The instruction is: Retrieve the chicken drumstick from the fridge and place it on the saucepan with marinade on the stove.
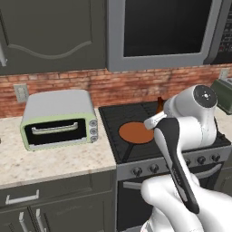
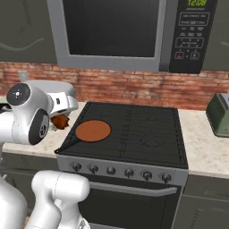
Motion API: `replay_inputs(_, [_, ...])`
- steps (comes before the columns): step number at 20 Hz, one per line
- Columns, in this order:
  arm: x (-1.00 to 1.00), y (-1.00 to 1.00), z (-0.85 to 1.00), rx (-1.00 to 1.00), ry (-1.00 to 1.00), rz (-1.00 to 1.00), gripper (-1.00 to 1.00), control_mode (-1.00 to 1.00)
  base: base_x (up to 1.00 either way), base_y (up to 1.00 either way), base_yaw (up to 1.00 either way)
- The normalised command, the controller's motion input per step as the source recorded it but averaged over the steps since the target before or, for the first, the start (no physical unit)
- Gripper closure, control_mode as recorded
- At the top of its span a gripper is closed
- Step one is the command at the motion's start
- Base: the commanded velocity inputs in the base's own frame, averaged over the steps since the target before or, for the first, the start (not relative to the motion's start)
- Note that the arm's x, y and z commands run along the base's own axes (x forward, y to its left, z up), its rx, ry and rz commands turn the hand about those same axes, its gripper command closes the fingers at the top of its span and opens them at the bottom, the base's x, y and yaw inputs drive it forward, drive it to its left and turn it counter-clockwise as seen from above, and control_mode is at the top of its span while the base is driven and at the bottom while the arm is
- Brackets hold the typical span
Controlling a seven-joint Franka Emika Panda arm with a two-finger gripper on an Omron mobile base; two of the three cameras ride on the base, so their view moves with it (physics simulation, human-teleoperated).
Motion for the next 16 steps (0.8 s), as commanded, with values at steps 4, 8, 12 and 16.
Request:
replay_inputs(4, [0.15,-0.06,-0.09,0.0,0.03,0.0,1.0,-1.0,0.0,0.0,0.0])
replay_inputs(8, [0.18,-0.04,-0.23,0.0,0.07,0.0,1.0,-1.0,0.0,0.0,0.0])
replay_inputs(12, [0.23,-0.02,-0.32,0.0,0.09,0.0,1.0,-1.0,0.0,0.0,0.0])
replay_inputs(16, [0.28,-0.03,-0.26,0.0,0.05,0.0,1.0,-1.0,0.0,0.0,0.0])
